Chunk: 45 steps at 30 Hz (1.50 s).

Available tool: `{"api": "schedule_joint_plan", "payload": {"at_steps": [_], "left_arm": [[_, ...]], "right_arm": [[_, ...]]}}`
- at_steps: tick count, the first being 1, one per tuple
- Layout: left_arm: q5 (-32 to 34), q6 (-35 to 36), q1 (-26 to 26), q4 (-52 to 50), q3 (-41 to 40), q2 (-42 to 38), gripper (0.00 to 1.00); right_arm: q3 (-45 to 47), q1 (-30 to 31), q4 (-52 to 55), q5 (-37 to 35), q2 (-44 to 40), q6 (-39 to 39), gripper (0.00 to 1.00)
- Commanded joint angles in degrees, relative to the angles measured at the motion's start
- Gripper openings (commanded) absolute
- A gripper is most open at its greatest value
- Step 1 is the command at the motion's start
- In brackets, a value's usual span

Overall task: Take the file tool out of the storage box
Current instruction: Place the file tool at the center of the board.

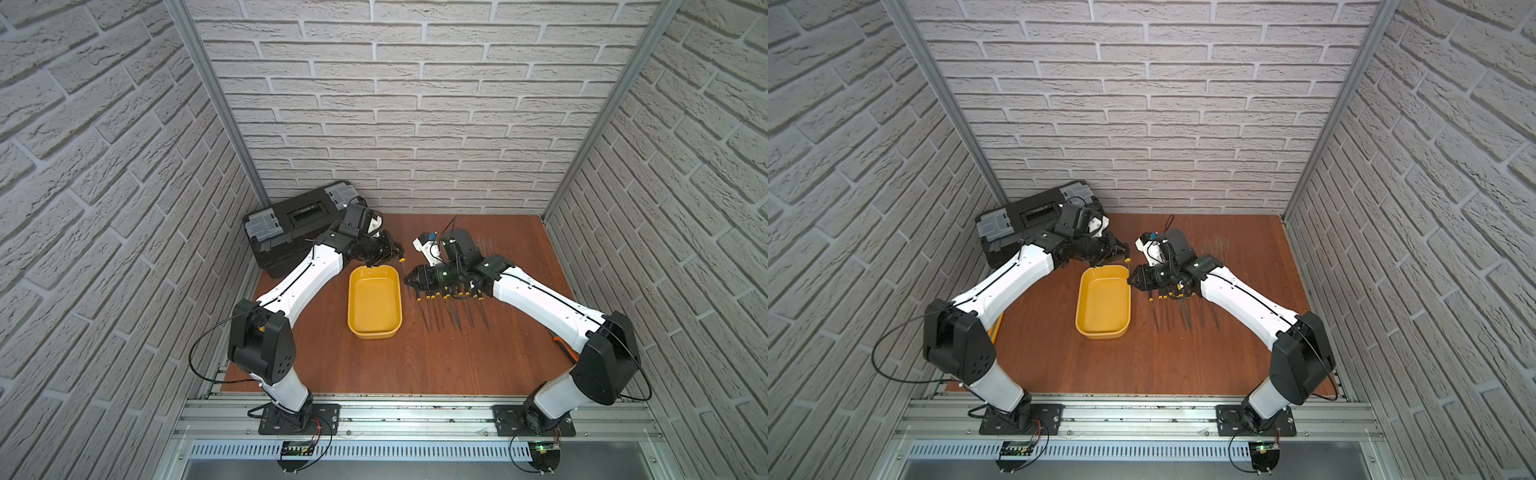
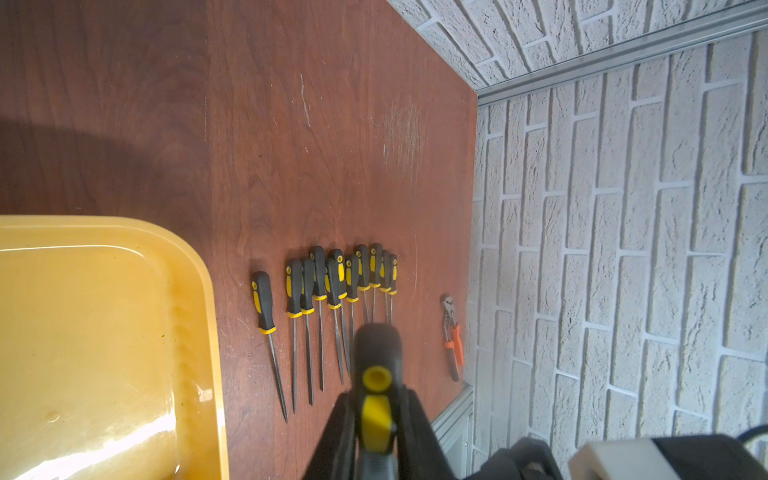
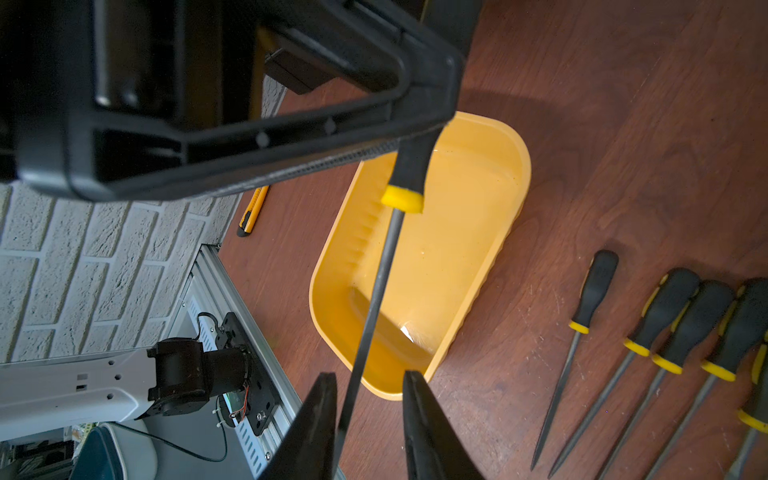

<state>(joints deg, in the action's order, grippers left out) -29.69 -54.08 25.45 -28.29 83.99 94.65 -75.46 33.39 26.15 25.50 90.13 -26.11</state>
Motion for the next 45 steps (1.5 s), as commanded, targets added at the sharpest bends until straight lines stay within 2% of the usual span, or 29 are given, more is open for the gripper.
{"api": "schedule_joint_plan", "payload": {"at_steps": [1, 9, 14, 16, 19, 21, 32, 38, 45], "left_arm": [[-0.6, 0.0, 0.3, 2.0, 0.0, -1.7, 0.08], [-0.5, 0.1, 0.4, 1.6, 0.1, -1.6, 0.08], [0.0, 0.5, 0.5, 1.0, 0.0, -1.4, 0.12], [0.7, 1.1, 0.5, 0.3, 0.2, -1.2, 0.16], [2.4, 2.5, 0.6, -1.5, 0.7, -0.7, 0.27], [3.7, 3.6, 0.5, -2.9, 1.1, -0.3, 0.41], [7.5, 9.5, -2.5, -10.9, 6.3, 1.0, 0.98], [7.5, 11.2, -5.3, -12.4, 5.5, -1.1, 0.99], [8.2, 14.7, -7.4, -14.9, 5.3, -3.9, 0.98]], "right_arm": [[-1.6, 0.8, -0.9, 0.2, 0.7, 0.9, 0.28], [-2.5, 1.2, -0.7, 0.1, 1.4, 1.0, 0.15], [-3.0, 1.4, 0.2, -0.4, 1.4, 1.3, 0.04], [-3.2, 1.6, 0.9, -1.0, 1.2, 1.4, 0.03], [-3.2, 1.8, 1.7, -2.3, 0.6, 1.4, 0.03], [-3.1, 1.9, 2.4, -3.8, 0.1, 1.1, 0.03], [-0.1, 2.9, 8.1, -14.1, -2.9, -1.1, 0.03], [2.5, 5.3, 10.2, -21.4, -2.5, -4.0, 0.03], [3.9, 7.1, 9.6, -26.3, 0.5, -7.7, 0.03]]}}
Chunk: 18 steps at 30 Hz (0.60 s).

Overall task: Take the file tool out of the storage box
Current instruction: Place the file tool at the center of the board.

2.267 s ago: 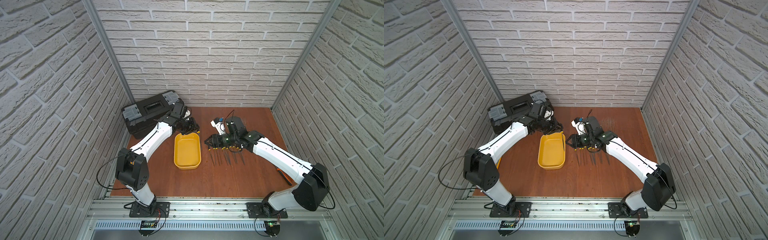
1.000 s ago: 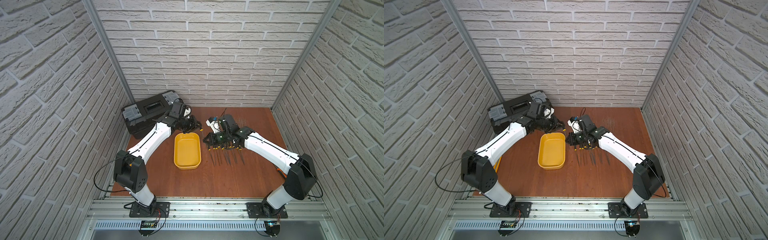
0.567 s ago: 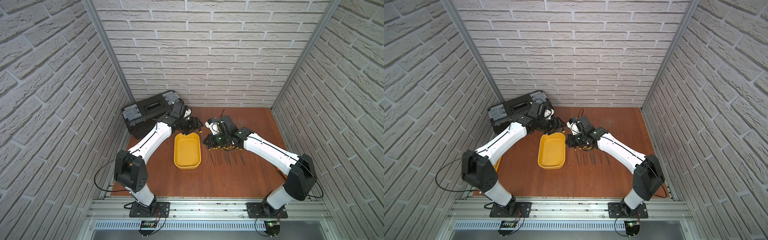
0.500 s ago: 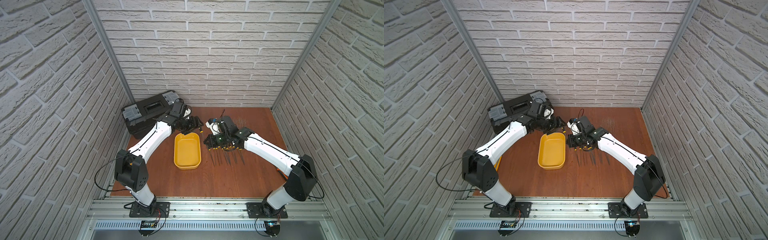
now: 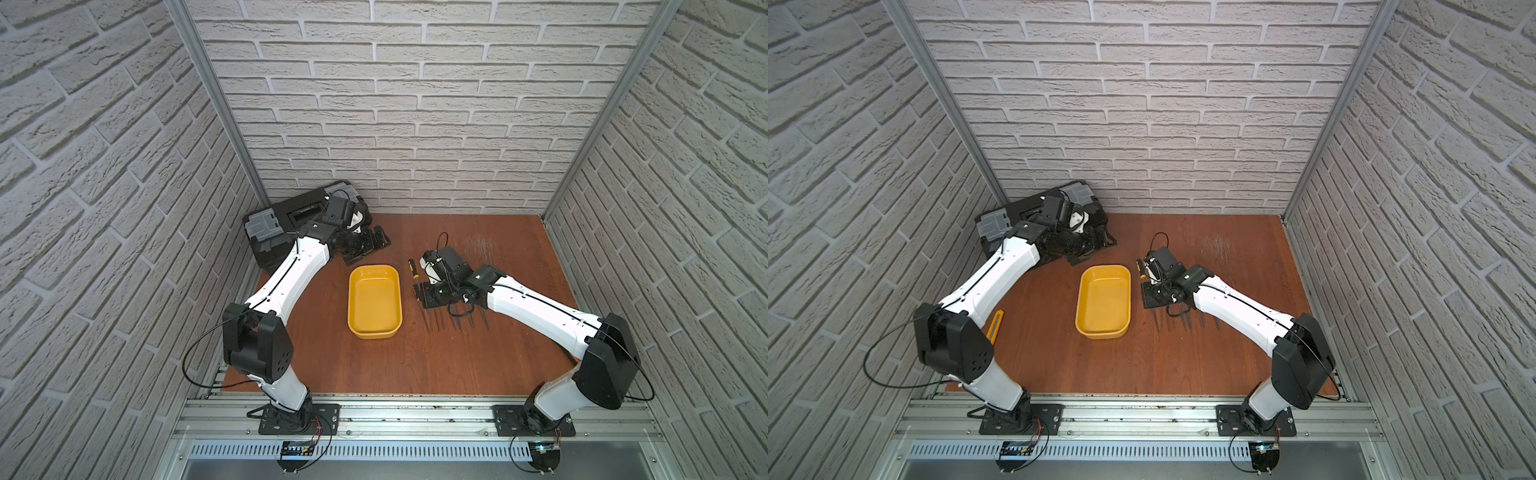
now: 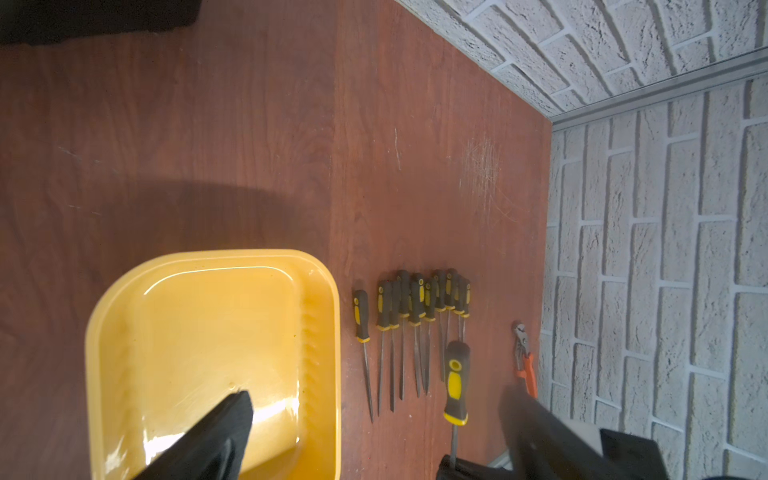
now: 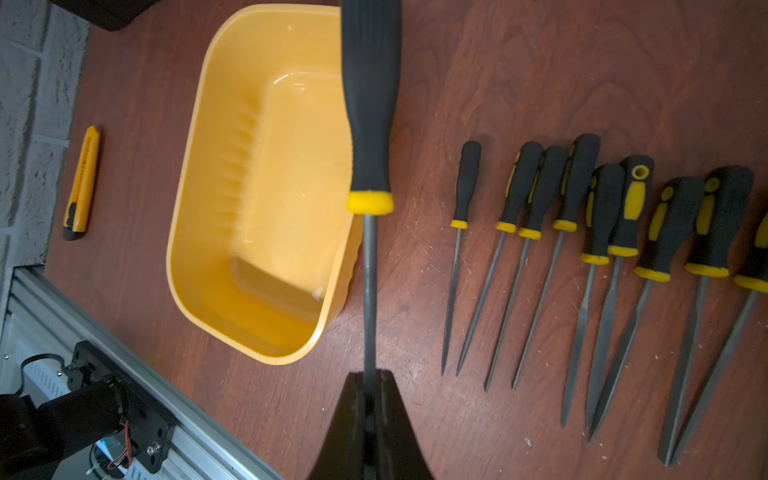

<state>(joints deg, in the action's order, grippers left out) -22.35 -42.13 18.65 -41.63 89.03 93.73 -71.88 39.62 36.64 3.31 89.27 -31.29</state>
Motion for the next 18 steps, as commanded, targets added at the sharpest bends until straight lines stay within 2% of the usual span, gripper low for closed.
{"api": "schedule_joint_plan", "payload": {"at_steps": [1, 9, 18], "left_arm": [[0.8, 2.9, -1.0, -1.6, 0.0, -3.3, 0.98], [0.4, 2.8, -1.7, -1.8, -1.0, -4.4, 0.98], [1.0, 3.0, -2.3, -1.7, -2.9, -5.4, 0.99]], "right_arm": [[0.1, 1.0, -0.8, -4.7, 2.0, -3.1, 0.03], [-0.4, 3.0, -2.0, -7.2, 7.1, -7.6, 0.03], [-0.6, 3.9, -4.6, -7.4, 11.7, -9.2, 0.03]]}}
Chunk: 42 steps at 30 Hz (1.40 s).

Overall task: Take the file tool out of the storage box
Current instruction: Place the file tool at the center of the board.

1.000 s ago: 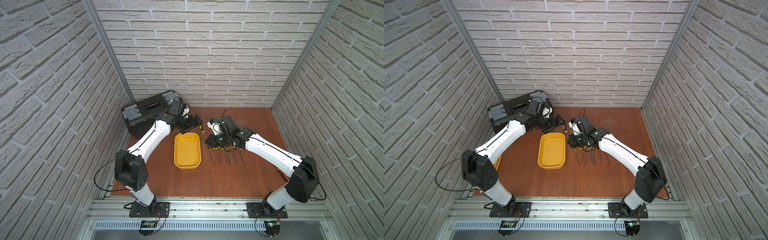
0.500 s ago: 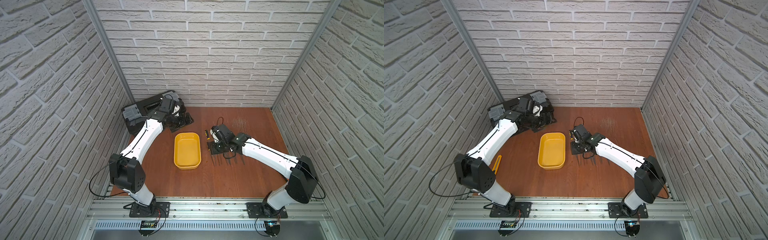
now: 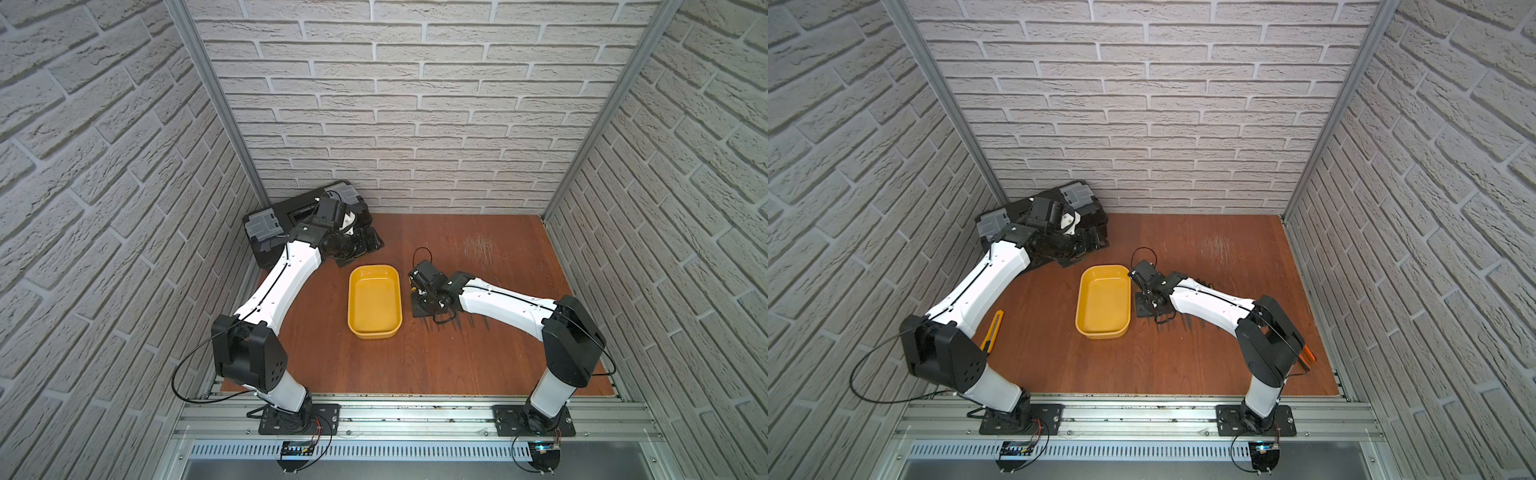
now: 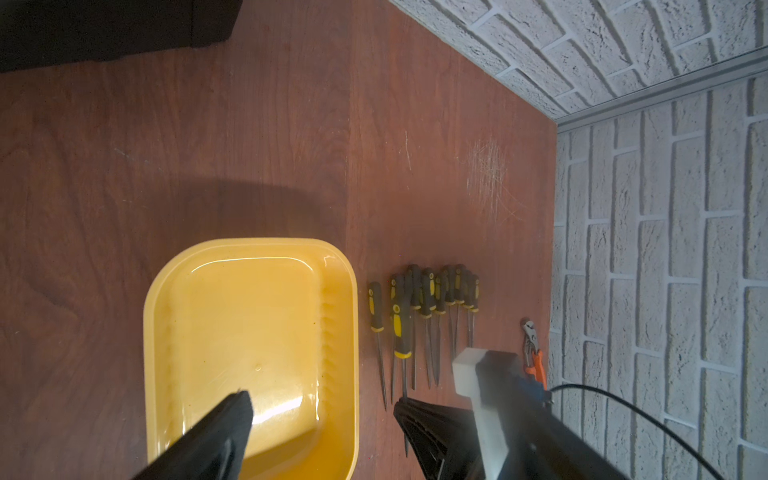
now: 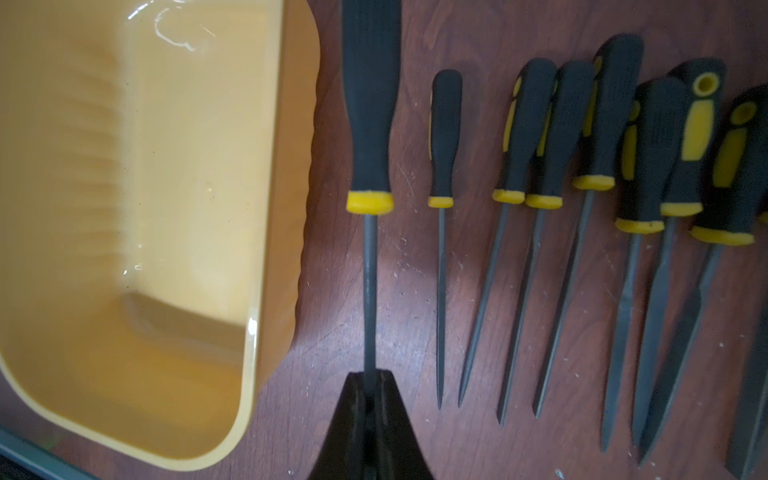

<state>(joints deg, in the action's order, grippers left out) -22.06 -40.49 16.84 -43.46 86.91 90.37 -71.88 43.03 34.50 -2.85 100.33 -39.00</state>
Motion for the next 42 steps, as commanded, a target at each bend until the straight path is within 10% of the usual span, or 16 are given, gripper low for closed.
{"api": "schedule_joint_plan", "payload": {"at_steps": [1, 42], "left_arm": [[0.8, 1.5, -0.5, 0.0, -0.9, -2.1, 0.98], [0.8, 1.5, -2.0, -0.5, -3.5, -3.6, 0.99]], "right_arm": [[-0.7, 0.6, -2.6, -1.1, 1.1, -1.6, 0.03], [-1.5, 1.1, -4.3, -2.3, 11.2, -3.4, 0.1]]}}
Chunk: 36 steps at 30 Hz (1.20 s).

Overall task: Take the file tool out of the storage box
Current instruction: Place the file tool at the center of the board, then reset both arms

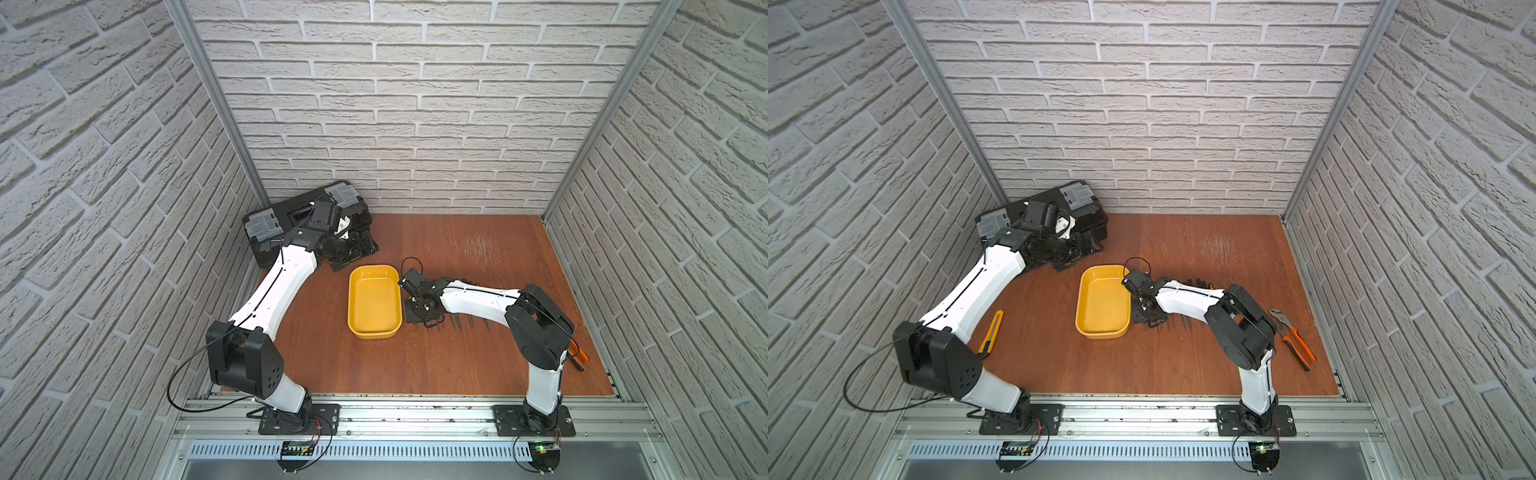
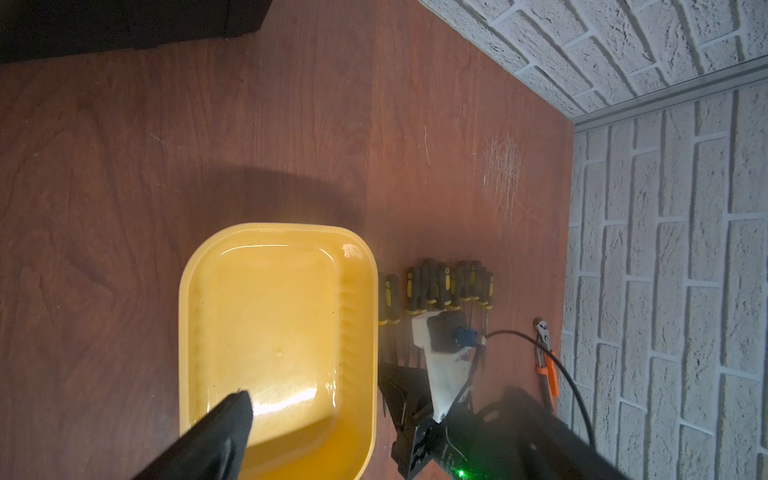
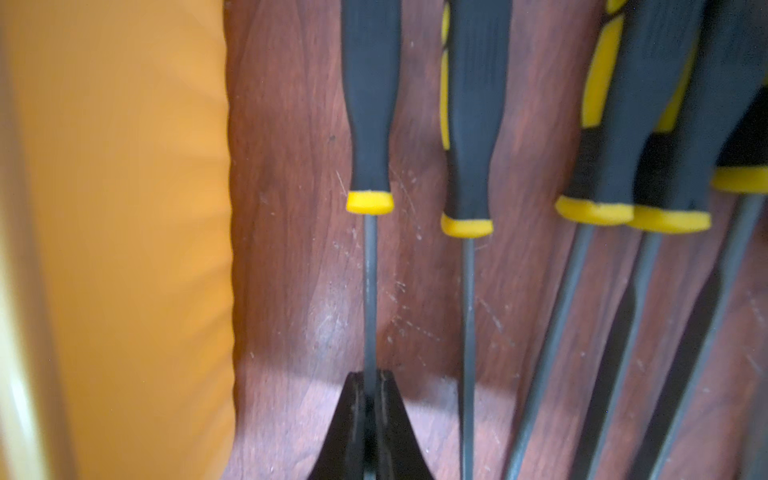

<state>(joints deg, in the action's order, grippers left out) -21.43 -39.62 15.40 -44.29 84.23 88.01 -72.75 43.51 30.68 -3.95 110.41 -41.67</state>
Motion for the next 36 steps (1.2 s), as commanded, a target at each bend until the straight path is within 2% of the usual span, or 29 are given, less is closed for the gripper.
{"api": "schedule_joint_plan", "payload": {"at_steps": [1, 17, 26, 32, 34, 36], "left_arm": [[0.1, 0.6, -0.5, 0.3, -0.8, -1.1, 0.98], [0.2, 1.3, -1.0, -0.2, -0.1, -0.4, 0.99], [2.1, 5.7, -2.4, -3.1, 4.6, 1.0, 0.99], [3.7, 8.9, -4.0, -5.2, 7.7, 1.5, 0.99], [3.8, 9.7, -4.8, -5.6, 8.1, 1.3, 0.99], [3.9, 10.0, -5.8, -5.4, 8.1, 1.0, 0.99]], "right_arm": [[-0.6, 0.5, -0.4, -1.2, 1.2, -0.7, 0.12], [-2.2, 0.5, 1.6, -2.7, -0.9, 0.7, 0.25], [-5.0, -0.6, 6.8, 0.1, -8.4, 8.2, 0.5], [-4.1, -3.8, 10.0, 0.8, -15.2, 12.4, 0.63], [-3.8, -5.3, 10.9, 1.7, -17.5, 14.3, 0.7], [-3.2, -6.9, 11.4, 2.8, -20.0, 16.3, 0.84]]}}
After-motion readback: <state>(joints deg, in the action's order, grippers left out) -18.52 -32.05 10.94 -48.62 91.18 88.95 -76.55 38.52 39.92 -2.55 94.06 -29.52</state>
